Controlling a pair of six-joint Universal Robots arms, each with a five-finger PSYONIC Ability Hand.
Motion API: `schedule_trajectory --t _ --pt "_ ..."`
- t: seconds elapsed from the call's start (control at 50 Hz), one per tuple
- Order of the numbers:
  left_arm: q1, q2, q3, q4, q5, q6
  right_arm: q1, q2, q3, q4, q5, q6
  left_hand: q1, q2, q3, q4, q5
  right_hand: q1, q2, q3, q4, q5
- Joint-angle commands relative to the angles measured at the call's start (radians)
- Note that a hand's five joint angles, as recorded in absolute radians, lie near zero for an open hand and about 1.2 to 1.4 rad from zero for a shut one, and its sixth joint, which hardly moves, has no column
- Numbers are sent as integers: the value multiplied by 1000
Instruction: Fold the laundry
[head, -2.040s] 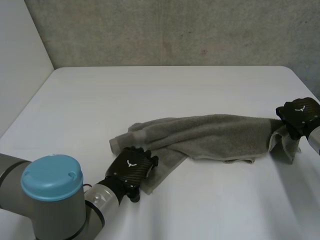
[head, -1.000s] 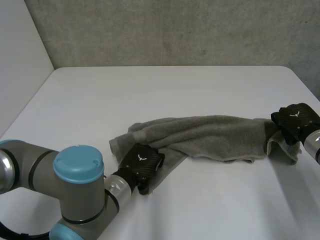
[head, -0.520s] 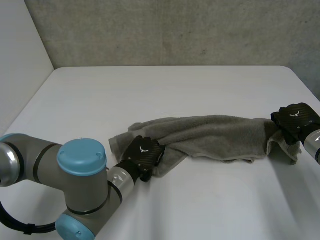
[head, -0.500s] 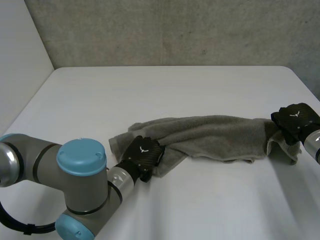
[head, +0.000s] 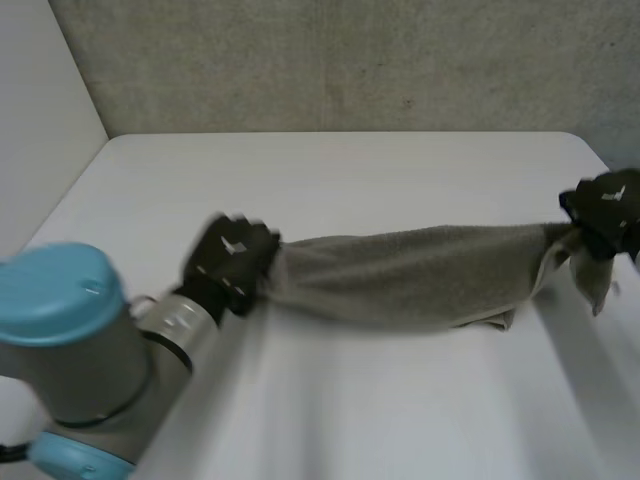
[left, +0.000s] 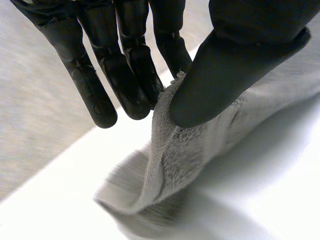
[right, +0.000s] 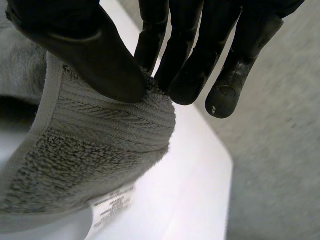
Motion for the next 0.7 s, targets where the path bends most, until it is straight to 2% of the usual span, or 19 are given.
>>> schedule_trajectory --t 0.02,0.1,0.12,0.2,0.26,0.3,0.32,0.36,0.38,0.4,0.48,0.54,0.6,0.66,0.7 --pt "81 254 2 1 -14 -11 -4 -210 -111 209 -143 98 247 182 182 179 219 76 80 57 58 58" --pt "122 340 29 1 -17 -14 -22 -244 -275 355 -196 216 247 182 182 179 219 76 80 57 58 58" --pt "122 340 30 1 -17 -14 -22 -244 -275 355 -197 216 247 182 182 179 219 76 80 57 58 58" --pt "161 340 50 -7 -15 -40 -54 -196 -419 539 -213 198 247 182 182 179 219 76 80 57 58 58" --pt "168 308 48 -11 -12 -56 -59 -63 -470 658 -206 99 247 182 182 179 219 76 80 57 58 58" --pt "167 191 51 -13 -11 -59 -38 41 -499 807 -186 -73 247 182 182 179 219 76 80 57 58 58" --pt "167 190 51 -13 -11 -59 -37 42 -499 808 -186 -74 247 182 182 179 219 76 80 57 58 58" --pt "167 69 75 -14 -11 -57 2 142 -524 916 -146 -225 247 182 182 179 219 76 80 57 58 58" --pt "167 69 76 -14 -11 -57 2 143 -524 917 -146 -226 247 182 182 179 219 76 80 57 58 58" --pt "167 2 101 -17 -11 -56 30 201 -545 938 -116 -250 247 182 182 179 219 76 80 57 58 58" --pt "164 -152 225 -28 -12 -50 94 314 -632 894 -37 -250 247 182 182 179 219 76 80 57 58 58" --pt "165 -186 283 -28 -14 -51 107 347 -673 860 -22 -249 247 182 182 179 219 76 80 57 58 58" --pt "164 -241 495 -16 -15 -57 177 420 -887 709 29 -244 247 182 182 179 219 76 80 57 58 58" --pt "164 -250 586 -7 -15 -62 202 425 -992 636 50 -230 247 182 182 179 219 76 80 57 58 58" --pt "164 -262 782 50 -37 -67 235 416 -1158 433 63 -148 247 182 182 179 219 76 80 57 58 58"
